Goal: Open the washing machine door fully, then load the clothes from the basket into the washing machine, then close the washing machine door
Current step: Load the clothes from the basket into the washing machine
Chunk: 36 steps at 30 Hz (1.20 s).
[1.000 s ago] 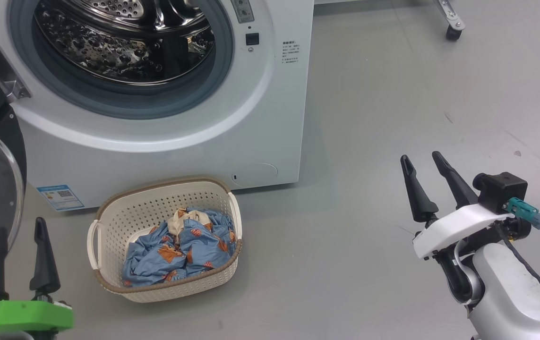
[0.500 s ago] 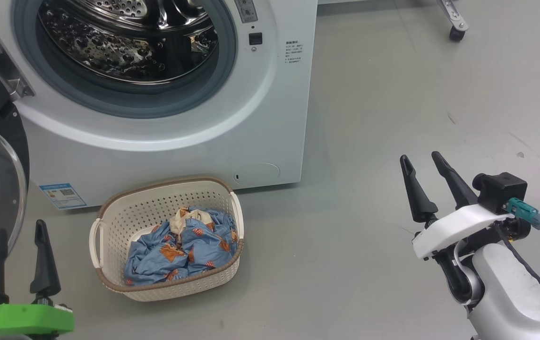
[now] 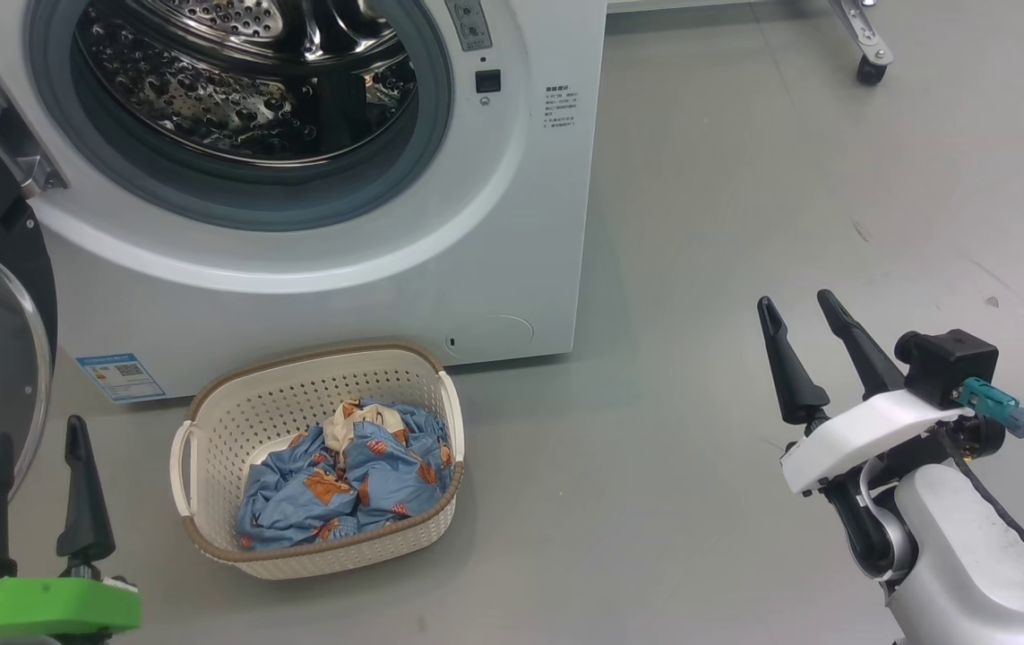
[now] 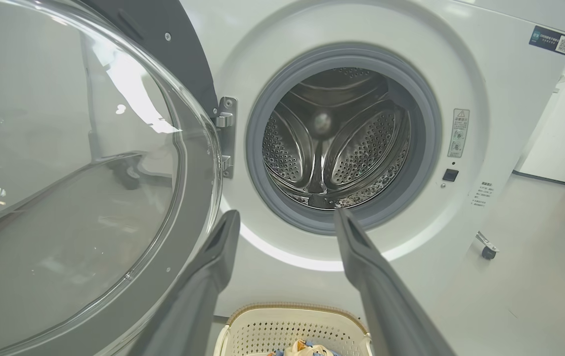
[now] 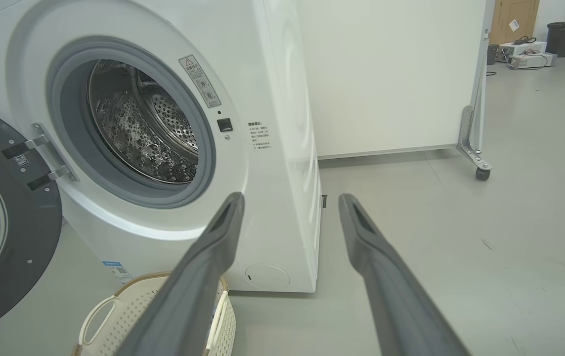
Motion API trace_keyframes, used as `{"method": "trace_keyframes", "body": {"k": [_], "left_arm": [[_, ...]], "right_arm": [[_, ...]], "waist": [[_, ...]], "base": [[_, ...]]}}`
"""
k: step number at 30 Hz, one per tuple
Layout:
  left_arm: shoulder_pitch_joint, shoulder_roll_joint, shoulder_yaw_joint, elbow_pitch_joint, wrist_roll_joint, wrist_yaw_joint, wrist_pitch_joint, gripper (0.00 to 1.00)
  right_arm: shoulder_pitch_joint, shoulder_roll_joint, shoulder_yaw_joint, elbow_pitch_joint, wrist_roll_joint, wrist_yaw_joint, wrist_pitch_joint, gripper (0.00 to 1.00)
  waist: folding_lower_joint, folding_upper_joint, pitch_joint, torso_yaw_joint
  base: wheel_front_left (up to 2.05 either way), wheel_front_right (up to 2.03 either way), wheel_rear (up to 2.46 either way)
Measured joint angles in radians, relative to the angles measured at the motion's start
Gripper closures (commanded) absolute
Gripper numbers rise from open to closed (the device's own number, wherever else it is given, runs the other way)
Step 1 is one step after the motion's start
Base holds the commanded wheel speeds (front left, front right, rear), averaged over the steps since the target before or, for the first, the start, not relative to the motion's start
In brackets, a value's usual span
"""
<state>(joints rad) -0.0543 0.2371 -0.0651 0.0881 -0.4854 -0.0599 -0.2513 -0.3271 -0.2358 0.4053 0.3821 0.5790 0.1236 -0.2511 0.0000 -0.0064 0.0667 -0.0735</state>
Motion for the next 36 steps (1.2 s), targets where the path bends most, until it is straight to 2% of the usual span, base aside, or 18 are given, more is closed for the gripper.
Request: {"method": "trace_keyframes", "body": {"k": [23,36], "left_arm": [[0.003,-0.01,0.021,-0.002,0.007,-0.003,0.0,0.0],[0.004,-0.012,0.025,-0.007,0.02,-0.009,0.0,0.0]], "right_arm": [[0.0,0.005,-0.001,0.0,0.0,0.0,0.0,0.0],[0.0,0.008,-0.005,-0.001,0.0,0.0,0.0,0.0]], "waist": [[0.0,0.0,0.01,0.006],[0.0,0.0,0.018,0.002]], "base": [[0.96,-0.96,0.0],[0.56,-0.56,0.0]]}}
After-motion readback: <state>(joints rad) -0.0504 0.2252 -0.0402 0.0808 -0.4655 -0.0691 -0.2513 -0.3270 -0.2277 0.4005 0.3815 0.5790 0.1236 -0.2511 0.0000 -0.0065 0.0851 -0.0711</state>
